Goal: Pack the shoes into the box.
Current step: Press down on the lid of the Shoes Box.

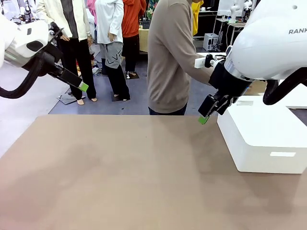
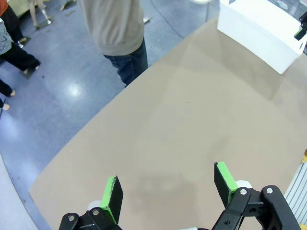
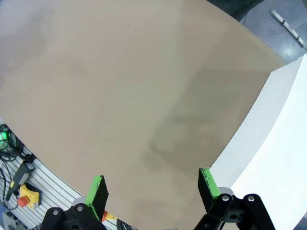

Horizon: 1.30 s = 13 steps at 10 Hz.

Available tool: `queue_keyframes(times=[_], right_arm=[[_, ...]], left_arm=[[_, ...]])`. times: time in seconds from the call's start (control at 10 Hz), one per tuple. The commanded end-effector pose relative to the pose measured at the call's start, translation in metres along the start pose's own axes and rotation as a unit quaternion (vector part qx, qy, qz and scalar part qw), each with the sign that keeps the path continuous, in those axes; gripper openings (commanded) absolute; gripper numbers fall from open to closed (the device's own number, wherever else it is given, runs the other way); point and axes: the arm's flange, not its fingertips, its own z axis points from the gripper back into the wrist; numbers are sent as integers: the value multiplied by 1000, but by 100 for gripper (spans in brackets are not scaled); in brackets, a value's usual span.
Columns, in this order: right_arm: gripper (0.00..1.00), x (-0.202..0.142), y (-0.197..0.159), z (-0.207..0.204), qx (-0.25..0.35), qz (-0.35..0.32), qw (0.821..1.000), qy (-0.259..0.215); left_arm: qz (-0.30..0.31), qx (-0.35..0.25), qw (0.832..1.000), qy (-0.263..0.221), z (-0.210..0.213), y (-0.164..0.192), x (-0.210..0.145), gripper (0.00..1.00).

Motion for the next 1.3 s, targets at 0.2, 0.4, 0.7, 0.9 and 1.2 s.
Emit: queue_keyframes(times=[0.2,0.4,0.7,0.9,1.2], right_arm=[[100,2,0,0,-1,-1,1000,-4],[100,2,0,0,-1,-1,1000,-4],[100,2,0,0,-1,-1,1000,-4],[100,2,0,0,-1,-1,1000,-4],[100,2,0,0,-1,-1,1000,-4]], left_arm=[[4,7,1000,-2,0,0,-1,100],[4,7,1000,-2,0,0,-1,100],[4,7,1000,-2,0,0,-1,100],[4,7,1000,-2,0,0,-1,100],[4,7,1000,-2,0,0,-1,100]])
